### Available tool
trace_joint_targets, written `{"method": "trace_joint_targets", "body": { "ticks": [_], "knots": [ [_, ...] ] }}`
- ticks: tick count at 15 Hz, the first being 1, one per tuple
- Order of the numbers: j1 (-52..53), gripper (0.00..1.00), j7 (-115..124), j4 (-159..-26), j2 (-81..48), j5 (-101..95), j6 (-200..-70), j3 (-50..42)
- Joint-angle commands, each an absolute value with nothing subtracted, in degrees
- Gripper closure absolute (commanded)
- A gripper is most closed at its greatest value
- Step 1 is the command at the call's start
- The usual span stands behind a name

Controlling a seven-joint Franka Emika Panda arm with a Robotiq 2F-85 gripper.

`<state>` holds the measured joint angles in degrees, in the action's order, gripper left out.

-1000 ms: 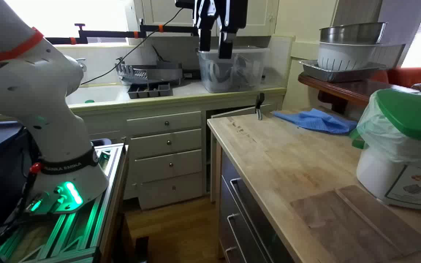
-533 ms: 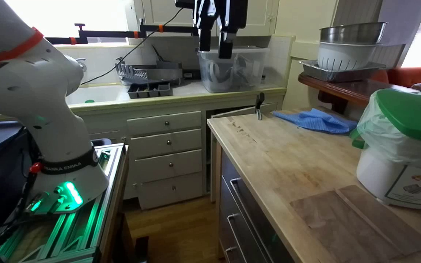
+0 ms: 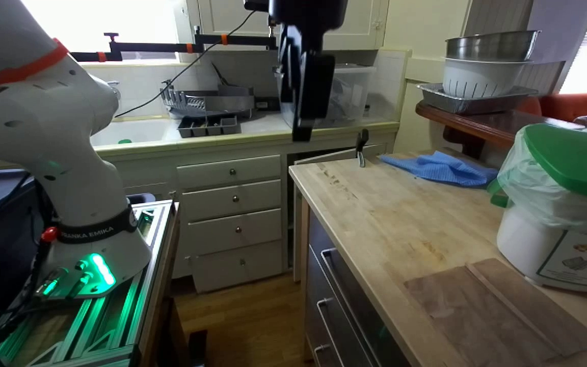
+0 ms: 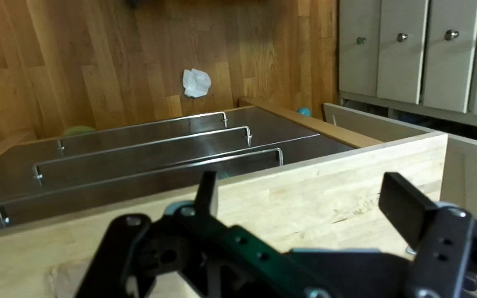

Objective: Open the drawer

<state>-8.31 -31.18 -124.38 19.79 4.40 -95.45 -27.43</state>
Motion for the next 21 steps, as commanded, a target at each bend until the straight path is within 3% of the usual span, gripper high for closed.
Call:
{"method": "trace_joint_targets", "body": {
  "ticks": [1,11,21],
  "knots": [
    [-13.6,0.0,-35.8,-127.0,14.1,11.5,-98.9,-33.1],
    [-16.9,0.0,-35.1,-129.9,12.4,17.1,-98.6,-33.0],
    [-19.0,0.0,-35.8,-149.7,14.4,30.5,-130.0,-33.5]
  ]
}}
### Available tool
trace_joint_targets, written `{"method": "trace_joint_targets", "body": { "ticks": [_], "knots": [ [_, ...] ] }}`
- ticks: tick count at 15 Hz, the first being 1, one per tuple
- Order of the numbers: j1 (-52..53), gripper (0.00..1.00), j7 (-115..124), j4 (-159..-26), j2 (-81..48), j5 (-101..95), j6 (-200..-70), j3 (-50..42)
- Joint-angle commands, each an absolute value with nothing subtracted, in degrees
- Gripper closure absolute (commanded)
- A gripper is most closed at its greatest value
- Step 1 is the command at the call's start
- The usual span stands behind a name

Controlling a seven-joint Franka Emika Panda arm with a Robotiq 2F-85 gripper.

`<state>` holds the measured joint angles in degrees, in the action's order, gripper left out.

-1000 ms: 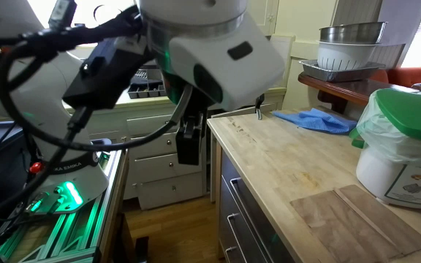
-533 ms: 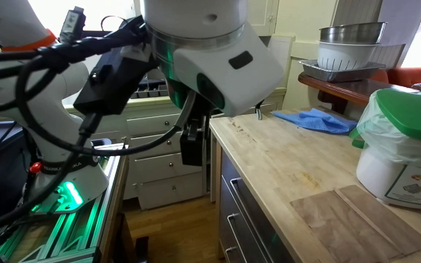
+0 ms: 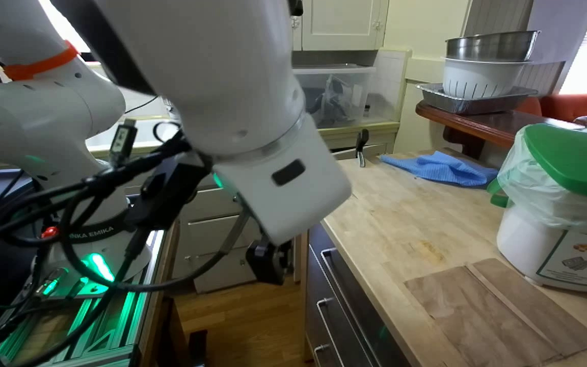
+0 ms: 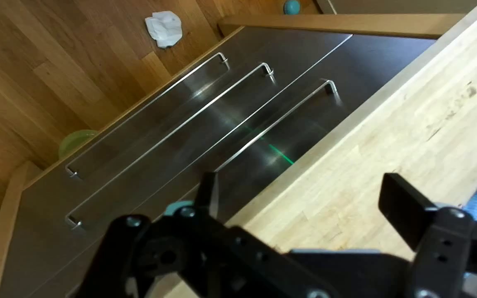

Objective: Open the drawer

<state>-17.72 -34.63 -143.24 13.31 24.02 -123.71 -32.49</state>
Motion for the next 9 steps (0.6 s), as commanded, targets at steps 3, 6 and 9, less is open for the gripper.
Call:
{"method": "trace_joint_targets", "body": {
  "ticks": [3,6,9],
  "knots": [
    [-18.5,0.0,-39.3,-152.4,11.3,40.7,-131.9,-36.6],
    [-18.7,0.0,-44.6,-153.5,7.6,53.0,-133.1,-38.9],
    [-19.9,0.0,-51.2,-152.4,2.4,61.8,-130.0,-39.7]
  ]
}}
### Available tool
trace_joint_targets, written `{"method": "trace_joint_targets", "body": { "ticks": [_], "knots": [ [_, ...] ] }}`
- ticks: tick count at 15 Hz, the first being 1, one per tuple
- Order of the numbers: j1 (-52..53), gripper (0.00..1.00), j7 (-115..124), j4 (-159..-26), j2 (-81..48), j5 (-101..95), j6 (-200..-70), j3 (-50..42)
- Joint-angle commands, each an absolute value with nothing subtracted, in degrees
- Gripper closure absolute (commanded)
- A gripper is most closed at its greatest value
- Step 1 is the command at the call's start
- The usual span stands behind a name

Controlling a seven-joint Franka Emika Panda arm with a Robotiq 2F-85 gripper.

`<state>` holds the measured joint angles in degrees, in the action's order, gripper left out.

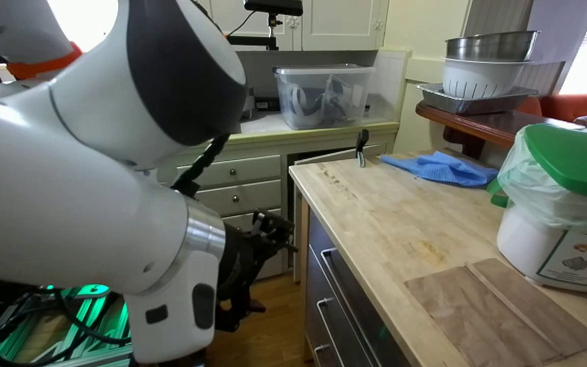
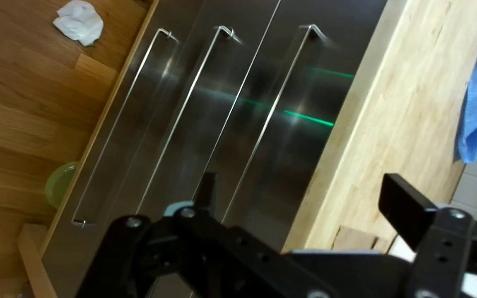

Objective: Open the drawer

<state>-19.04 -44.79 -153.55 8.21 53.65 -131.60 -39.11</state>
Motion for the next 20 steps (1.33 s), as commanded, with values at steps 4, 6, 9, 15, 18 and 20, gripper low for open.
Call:
{"method": "trace_joint_targets", "body": {
  "ticks": [4,6,9,15,18,20],
  "knots": [
    [-21.4,0.0,-49.3,-153.4,4.1,59.7,-131.4,-37.6],
    [-21.4,0.0,-49.3,-153.2,3.7,59.8,-131.4,-37.6],
    [-21.5,0.0,-60.5,-151.7,0.2,75.5,-133.2,-37.0],
    [-24.1,0.0,-74.6,-148.7,-12.1,101.1,-129.1,-35.6],
    [-23.4,0.0,-77.5,-146.9,-20.9,109.5,-125.8,-31.9],
    [-22.7,0.0,-77.5,-144.4,-26.8,111.8,-125.1,-28.6]
  ]
}}
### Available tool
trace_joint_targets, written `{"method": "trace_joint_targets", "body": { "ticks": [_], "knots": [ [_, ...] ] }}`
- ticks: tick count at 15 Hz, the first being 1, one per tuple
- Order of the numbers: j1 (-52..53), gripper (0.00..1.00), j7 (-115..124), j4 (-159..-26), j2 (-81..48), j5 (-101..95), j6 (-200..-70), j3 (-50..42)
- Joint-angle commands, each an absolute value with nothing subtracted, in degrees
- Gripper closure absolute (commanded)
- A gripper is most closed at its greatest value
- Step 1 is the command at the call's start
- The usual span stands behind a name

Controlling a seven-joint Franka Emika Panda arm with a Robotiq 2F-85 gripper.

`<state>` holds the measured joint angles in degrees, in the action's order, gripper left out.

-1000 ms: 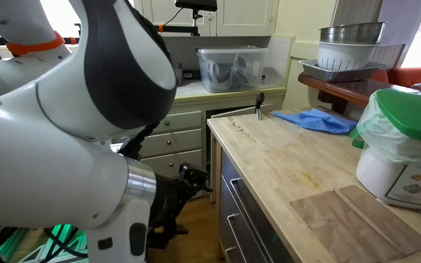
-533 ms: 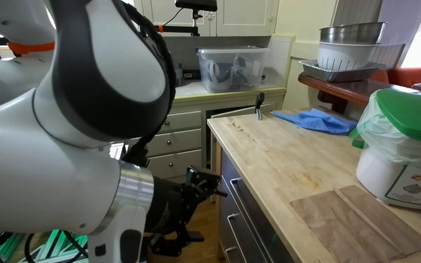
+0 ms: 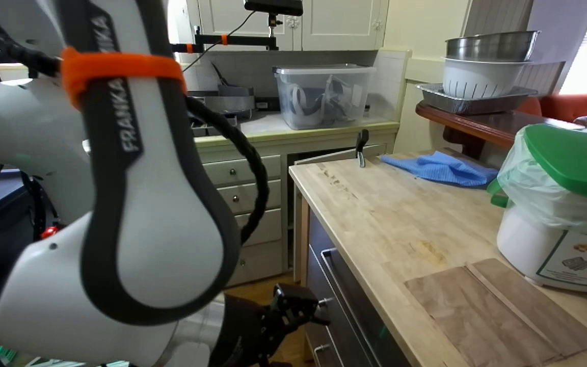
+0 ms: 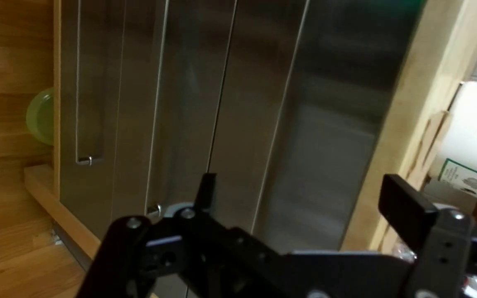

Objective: Open the drawer

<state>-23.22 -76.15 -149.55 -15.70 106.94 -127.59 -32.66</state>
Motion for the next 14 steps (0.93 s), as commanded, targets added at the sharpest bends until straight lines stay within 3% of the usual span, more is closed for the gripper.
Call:
{"method": "trace_joint_targets", "body": {
  "ticks": [1,2,6,14],
  "knots": [
    [-22.2,0.0,-76.6,-142.7,-29.4,111.1,-126.3,-27.2],
    [-22.9,0.0,-76.3,-147.3,-21.5,108.7,-126.8,-29.4],
    [-21.7,0.0,-76.2,-143.4,-28.6,109.5,-126.7,-27.3],
    [-21.8,0.0,-76.2,-143.1,-28.8,109.5,-126.7,-27.5]
  ]
}}
